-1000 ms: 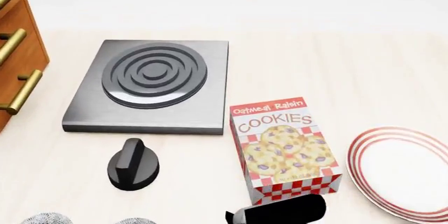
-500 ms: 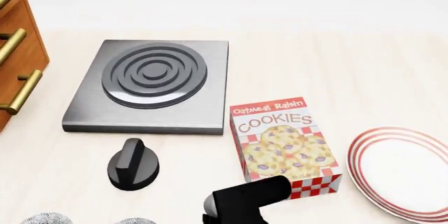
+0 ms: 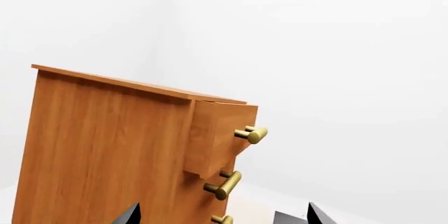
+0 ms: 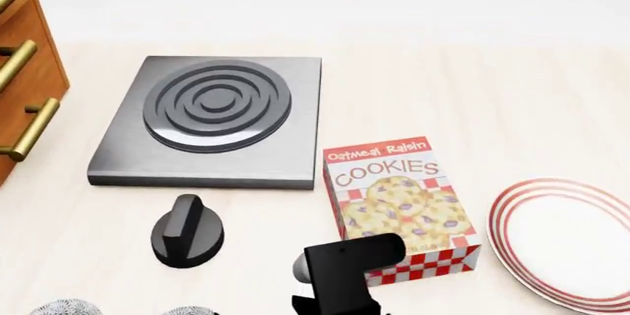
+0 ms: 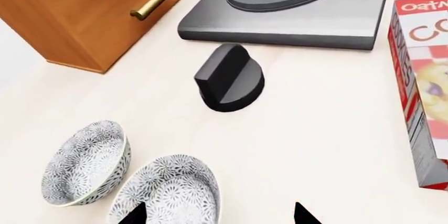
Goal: Pick the akita bowl from table center and place it on the plate.
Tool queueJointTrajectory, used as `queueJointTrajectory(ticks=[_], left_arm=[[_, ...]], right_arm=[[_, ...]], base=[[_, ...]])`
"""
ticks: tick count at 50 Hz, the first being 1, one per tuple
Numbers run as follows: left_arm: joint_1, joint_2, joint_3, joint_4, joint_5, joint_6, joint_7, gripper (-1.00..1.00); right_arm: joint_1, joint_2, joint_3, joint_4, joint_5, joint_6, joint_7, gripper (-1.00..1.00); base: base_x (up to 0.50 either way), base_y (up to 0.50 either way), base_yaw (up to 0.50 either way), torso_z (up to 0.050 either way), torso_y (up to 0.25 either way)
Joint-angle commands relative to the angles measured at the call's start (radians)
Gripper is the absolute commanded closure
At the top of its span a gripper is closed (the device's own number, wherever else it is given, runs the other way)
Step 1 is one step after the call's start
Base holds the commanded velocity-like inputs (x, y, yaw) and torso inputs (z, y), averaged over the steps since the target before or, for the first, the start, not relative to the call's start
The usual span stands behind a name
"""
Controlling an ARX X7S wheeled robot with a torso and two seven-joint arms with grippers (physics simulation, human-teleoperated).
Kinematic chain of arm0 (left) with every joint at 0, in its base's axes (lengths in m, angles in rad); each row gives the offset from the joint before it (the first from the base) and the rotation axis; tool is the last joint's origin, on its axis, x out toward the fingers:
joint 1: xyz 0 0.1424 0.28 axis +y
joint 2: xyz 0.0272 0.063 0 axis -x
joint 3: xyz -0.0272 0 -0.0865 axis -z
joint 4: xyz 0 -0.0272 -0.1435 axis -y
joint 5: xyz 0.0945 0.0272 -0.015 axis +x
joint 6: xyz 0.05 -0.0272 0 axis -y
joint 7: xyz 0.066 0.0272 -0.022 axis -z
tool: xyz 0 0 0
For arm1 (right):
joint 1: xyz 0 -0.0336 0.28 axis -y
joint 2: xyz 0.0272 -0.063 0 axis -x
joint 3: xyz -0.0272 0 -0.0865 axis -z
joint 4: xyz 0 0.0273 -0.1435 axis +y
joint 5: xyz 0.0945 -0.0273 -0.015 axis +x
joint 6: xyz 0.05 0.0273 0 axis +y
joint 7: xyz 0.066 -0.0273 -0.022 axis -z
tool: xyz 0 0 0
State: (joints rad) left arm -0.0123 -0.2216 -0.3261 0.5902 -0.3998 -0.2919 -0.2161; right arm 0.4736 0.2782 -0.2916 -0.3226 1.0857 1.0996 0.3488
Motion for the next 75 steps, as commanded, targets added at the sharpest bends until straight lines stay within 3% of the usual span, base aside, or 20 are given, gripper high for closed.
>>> queueJointTrajectory(ticks=[1,75], left_arm=[[-0.001,-0.005,0.009,0.003,-0.003,0.002,-0.005,-1.0],[0.012,-0.032,0.026,-0.008,-0.028,0.022,-0.036,-1.0]], right_arm=[[0.021,0.0,-0.042,0.084,-0.027,-0.008,-0.047,-1.0],[0.041,-0.023,-0.148,0.258,-0.091,-0.115,-0.17,-1.0]], base=[[0.0,0.0,0.0,0.0,0.0],[0.0,0.0,0.0,0.0,0.0]])
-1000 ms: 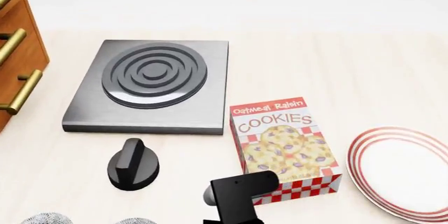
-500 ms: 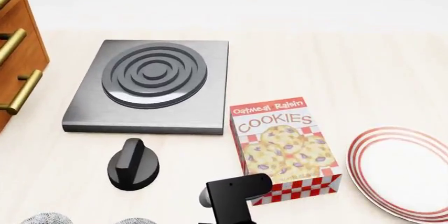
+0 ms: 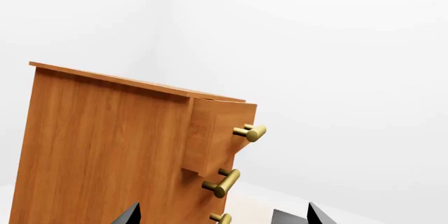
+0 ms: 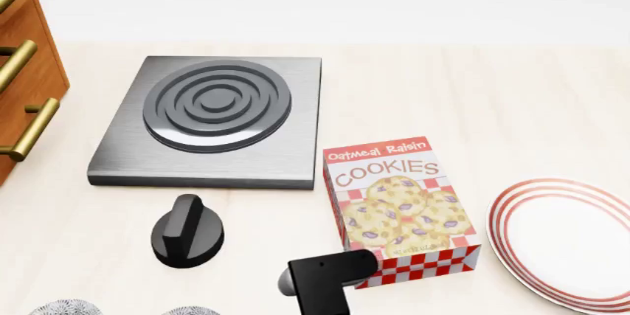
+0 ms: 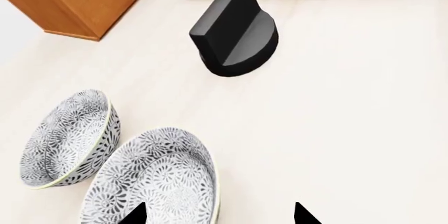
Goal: Pick the akita bowl from table center and place it on the plate.
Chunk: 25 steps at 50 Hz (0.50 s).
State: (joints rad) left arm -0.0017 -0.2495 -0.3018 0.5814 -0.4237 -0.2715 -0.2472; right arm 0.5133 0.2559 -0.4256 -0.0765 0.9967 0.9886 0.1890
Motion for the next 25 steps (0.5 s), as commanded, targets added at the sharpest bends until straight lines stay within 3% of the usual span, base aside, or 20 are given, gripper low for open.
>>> queueJointTrajectory(ticks=[1,25], left_arm=[[0.002,-0.004,0.002,0.002,-0.004,0.003,-0.005,-1.0],[0.014,-0.012,-0.003,0.022,-0.02,0.01,-0.017,-1.0]], right_arm=[[0.002,0.0,-0.016,0.013,-0.003,-0.005,-0.011,-1.0],[0.018,-0.014,-0.064,0.066,-0.023,-0.022,-0.048,-1.0]], base=[[0.0,0.0,0.0,0.0,0.0],[0.0,0.0,0.0,0.0,0.0]])
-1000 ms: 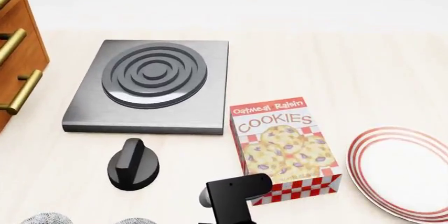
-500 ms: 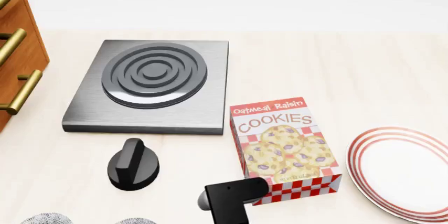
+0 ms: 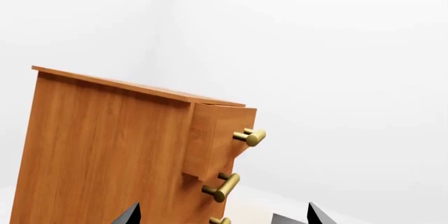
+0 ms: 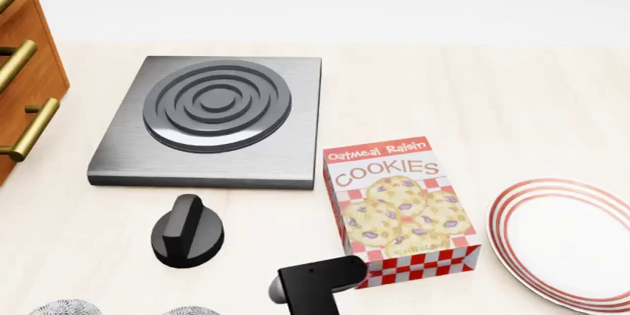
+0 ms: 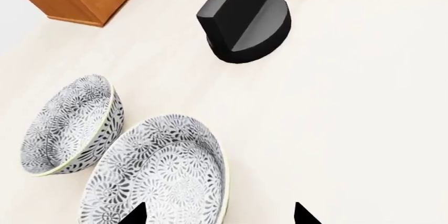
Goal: Pick the akita bowl from table center and place it on the plate.
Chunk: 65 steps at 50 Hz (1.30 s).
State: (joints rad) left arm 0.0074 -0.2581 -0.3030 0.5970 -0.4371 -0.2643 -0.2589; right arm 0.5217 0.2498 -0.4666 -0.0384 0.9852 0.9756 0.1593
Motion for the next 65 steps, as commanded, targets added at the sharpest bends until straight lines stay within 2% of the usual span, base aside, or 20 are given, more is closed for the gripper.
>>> queueJointTrajectory(ticks=[1,55,56,65], left_arm=[[0.005,-0.004,-0.002,0.007,-0.007,0.003,-0.006,-1.0],[0.022,-0.022,0.003,0.025,-0.034,0.014,-0.025,-1.0],[0.022,-0.022,0.003,0.025,-0.035,0.014,-0.025,-1.0],[0.023,-0.025,0.004,0.024,-0.037,0.015,-0.029,-1.0]], right_arm=[[0.011,-0.009,-0.023,0.03,-0.012,-0.01,-0.019,-1.0],[0.023,-0.021,-0.07,0.107,-0.022,-0.049,-0.057,-1.0],[0.023,-0.021,-0.071,0.105,-0.021,-0.049,-0.057,1.0],[0.022,-0.018,-0.075,0.099,-0.016,-0.05,-0.058,1.0]], base=[[0.0,0.0,0.0,0.0,0.0],[0.0,0.0,0.0,0.0,0.0],[0.0,0.0,0.0,0.0,0.0],[0.0,0.0,0.0,0.0,0.0]])
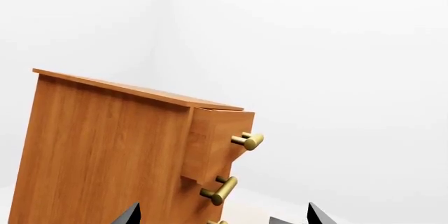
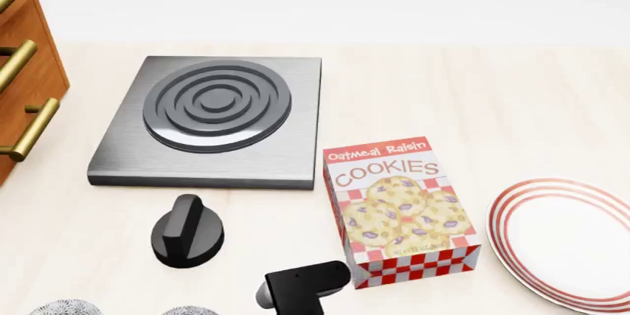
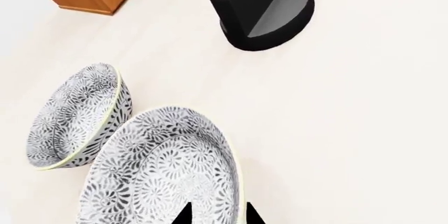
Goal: Pick the akita bowl from table center and place it on the plate.
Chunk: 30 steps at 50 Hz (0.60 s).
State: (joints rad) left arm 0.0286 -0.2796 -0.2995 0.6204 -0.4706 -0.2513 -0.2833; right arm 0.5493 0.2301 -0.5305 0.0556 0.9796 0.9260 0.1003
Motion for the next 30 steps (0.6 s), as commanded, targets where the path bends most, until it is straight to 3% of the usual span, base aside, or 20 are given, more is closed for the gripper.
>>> queueJointTrajectory(ticks=[1,14,30], left_arm=[[0.001,-0.004,0.001,0.0,-0.004,0.002,-0.005,-1.0],[0.002,-0.008,0.007,0.0,-0.005,0.003,-0.01,-1.0],[0.001,-0.015,0.017,0.005,-0.002,0.004,-0.016,-1.0]], right_arm=[[-0.005,0.002,-0.013,0.004,-0.011,-0.001,0.0,1.0],[-0.014,0.038,0.028,-0.124,-0.013,-0.056,0.037,1.0],[-0.082,0.195,0.0,-0.514,-0.332,-0.388,0.04,1.0]], base=[[0.0,0.0,0.0,0.0,0.0],[0.0,0.0,0.0,0.0,0.0],[0.0,0.0,0.0,0.0,0.0]])
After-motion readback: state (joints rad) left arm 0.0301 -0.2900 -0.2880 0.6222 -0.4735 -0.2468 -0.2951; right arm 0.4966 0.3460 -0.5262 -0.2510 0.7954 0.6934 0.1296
